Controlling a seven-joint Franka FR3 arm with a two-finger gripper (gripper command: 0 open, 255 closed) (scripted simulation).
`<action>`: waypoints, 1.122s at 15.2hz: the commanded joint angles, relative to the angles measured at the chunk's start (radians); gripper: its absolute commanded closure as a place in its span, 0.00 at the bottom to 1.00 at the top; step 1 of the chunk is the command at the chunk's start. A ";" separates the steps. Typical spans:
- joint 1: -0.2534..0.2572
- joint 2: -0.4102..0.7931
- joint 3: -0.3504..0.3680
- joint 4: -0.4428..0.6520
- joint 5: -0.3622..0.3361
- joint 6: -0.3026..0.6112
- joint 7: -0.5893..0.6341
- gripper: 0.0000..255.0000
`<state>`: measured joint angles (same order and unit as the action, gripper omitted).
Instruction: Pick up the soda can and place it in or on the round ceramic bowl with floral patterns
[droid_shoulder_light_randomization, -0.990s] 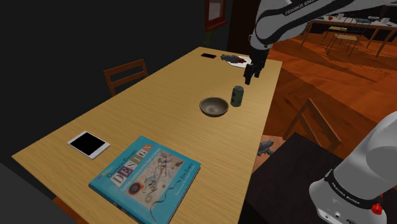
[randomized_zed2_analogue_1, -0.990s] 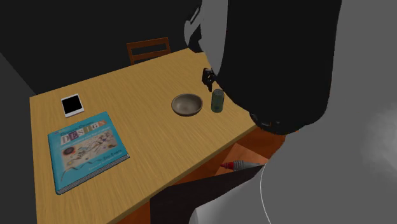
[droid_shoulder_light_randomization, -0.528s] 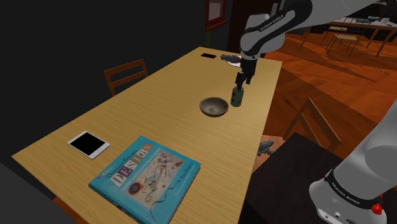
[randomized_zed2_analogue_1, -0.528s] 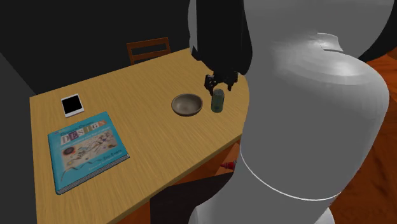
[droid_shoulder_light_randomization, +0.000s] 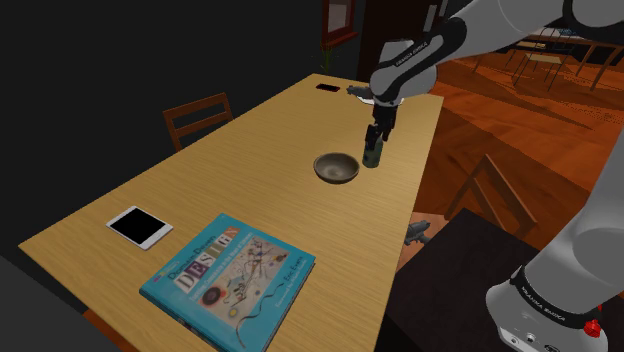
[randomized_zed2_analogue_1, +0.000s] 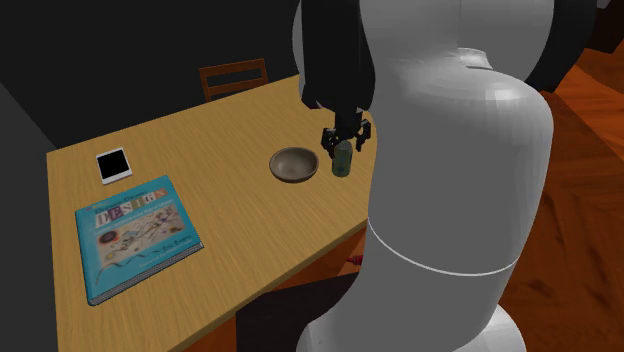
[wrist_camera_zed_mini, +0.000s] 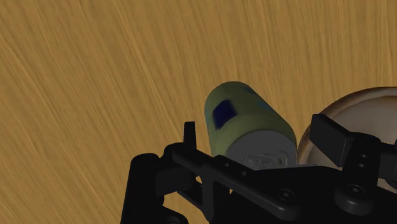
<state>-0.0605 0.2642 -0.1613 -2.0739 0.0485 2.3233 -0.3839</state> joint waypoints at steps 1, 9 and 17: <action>-0.002 0.014 0.001 -0.006 0.004 0.020 -0.004 0.00; -0.002 0.014 0.001 -0.006 0.004 0.020 -0.004 1.00; -0.001 0.013 0.001 -0.008 0.003 0.021 -0.003 1.00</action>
<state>-0.0611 0.2764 -0.1594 -2.0810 0.0525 2.3444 -0.3868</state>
